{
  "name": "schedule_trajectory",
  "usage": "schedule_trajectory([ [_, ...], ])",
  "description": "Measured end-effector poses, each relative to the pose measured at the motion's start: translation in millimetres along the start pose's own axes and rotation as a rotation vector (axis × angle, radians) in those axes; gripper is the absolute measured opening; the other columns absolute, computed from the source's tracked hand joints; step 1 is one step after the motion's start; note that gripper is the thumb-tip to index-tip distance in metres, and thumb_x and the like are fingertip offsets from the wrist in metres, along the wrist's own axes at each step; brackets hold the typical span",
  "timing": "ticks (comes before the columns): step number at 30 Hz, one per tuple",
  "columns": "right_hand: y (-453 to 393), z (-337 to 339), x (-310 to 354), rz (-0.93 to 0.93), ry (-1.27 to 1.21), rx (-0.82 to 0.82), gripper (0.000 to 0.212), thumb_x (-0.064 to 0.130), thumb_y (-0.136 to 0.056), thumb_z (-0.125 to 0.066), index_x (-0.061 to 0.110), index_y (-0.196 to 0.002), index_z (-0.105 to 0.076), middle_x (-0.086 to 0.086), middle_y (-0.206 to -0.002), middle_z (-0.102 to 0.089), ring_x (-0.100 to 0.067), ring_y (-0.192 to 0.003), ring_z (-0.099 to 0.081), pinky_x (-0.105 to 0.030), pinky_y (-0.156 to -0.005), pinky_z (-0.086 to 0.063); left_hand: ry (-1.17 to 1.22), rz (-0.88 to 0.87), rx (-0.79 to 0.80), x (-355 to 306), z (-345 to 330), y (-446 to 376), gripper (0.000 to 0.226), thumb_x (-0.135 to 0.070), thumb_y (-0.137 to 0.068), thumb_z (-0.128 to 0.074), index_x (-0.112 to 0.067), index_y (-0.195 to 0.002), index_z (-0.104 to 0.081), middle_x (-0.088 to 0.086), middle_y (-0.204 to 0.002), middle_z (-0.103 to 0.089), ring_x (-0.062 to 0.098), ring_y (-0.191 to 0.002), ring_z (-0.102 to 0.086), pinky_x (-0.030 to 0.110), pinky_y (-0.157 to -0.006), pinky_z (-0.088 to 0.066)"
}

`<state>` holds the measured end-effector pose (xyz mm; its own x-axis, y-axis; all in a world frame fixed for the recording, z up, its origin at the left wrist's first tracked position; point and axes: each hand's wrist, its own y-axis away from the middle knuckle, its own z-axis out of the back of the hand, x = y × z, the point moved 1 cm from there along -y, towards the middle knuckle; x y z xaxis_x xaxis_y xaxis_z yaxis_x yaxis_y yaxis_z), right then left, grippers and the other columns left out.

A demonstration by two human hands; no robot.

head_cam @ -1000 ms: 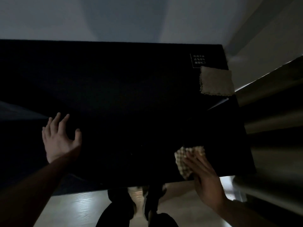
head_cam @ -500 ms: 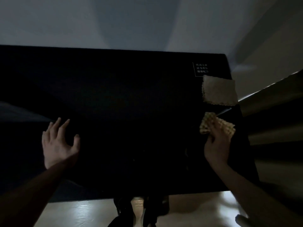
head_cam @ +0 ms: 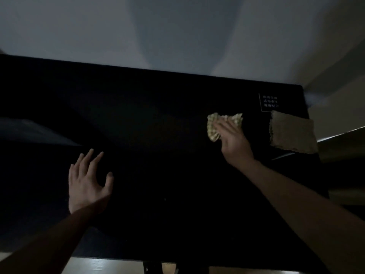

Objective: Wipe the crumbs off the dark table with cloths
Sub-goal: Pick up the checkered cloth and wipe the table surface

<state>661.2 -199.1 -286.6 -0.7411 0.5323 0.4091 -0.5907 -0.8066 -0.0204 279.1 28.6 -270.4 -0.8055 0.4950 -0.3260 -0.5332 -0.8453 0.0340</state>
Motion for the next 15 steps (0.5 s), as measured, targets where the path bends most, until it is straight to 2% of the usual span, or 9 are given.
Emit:
schedule_trajectory([
  [5, -67, 33, -65, -0.123, 0.151, 0.014, 0.063, 0.01, -0.09, -0.034, 0.01, -0.153, -0.045, -0.016, -0.16, -0.042, -0.04, -0.148, -0.038, -0.052, -0.124, -0.027, -0.002, -0.009, -0.001, 2, 0, 0, 0.069, -0.053, -0.083, -0.042, -0.032, -0.149, -0.036, -0.005, -0.162, -0.026, 0.015, -0.154, -0.011, 0.046, -0.126, -0.012],
  [9, -93, 50, -87, -0.313, 0.256, 0.039, 0.07, 0.012, -0.089, -0.046, 0.016, -0.158, -0.034, -0.018, -0.162, -0.036, -0.044, -0.147, -0.035, -0.054, -0.122, -0.025, 0.002, -0.01, 0.0, 3, -1, 0, 0.069, -0.054, -0.084, -0.042, -0.032, -0.149, -0.035, -0.006, -0.162, -0.025, 0.015, -0.154, -0.01, 0.047, -0.126, -0.012],
  [12, -97, 42, -78, -0.434, 0.205, -0.024, 0.074, 0.023, -0.084, -0.034, 0.015, -0.158, -0.035, -0.019, -0.163, -0.034, -0.047, -0.148, -0.03, -0.052, -0.125, -0.02, 0.003, -0.008, 0.002, 3, -1, 0, 0.069, -0.053, -0.084, -0.043, -0.033, -0.149, -0.034, -0.006, -0.162, -0.024, 0.015, -0.154, -0.009, 0.046, -0.126, -0.012],
  [15, -85, 15, -44, -0.433, 0.14, -0.062, 0.063, 0.016, -0.098, -0.041, 0.018, -0.16, -0.032, -0.014, -0.168, -0.027, -0.041, -0.155, -0.02, -0.049, -0.128, -0.012, -0.012, -0.007, 0.002, 4, 0, 0, 0.068, -0.052, -0.085, -0.044, -0.033, -0.149, -0.035, -0.006, -0.162, -0.025, 0.016, -0.154, -0.01, 0.046, -0.126, -0.013],
])
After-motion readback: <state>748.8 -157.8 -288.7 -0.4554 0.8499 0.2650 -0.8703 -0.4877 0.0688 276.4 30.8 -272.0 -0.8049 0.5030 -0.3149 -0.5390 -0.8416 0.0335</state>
